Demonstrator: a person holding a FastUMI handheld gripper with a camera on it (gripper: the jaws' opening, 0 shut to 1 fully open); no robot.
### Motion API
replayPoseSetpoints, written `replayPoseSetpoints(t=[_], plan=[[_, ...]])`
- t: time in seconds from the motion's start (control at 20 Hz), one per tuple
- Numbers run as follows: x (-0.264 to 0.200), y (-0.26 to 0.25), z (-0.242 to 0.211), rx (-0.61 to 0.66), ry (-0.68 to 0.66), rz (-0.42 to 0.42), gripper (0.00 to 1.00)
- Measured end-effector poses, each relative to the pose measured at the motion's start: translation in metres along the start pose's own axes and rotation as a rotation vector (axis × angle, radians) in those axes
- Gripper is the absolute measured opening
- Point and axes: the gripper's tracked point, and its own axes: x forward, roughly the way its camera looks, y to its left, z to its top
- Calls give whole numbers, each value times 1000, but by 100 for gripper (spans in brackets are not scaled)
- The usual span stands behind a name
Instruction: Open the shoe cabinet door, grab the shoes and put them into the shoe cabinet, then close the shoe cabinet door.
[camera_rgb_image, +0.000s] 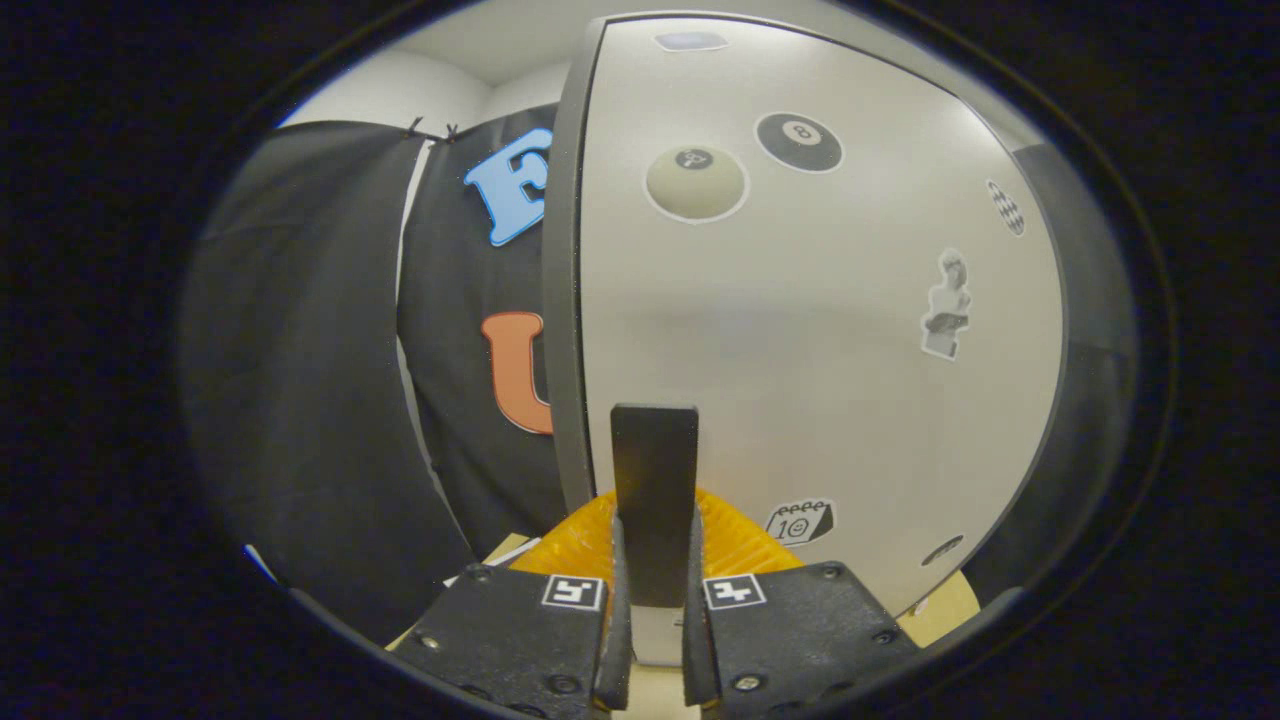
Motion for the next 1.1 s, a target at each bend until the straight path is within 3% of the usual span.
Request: replayPoseSetpoints(t=[0.2, 0.55, 1.1], plan=[[-9, 1, -3, -8, -17, 8, 17], [-67, -1, -5, -9, -29, 121, 17], [-147, -40, -19, 5, -33, 114, 17]])
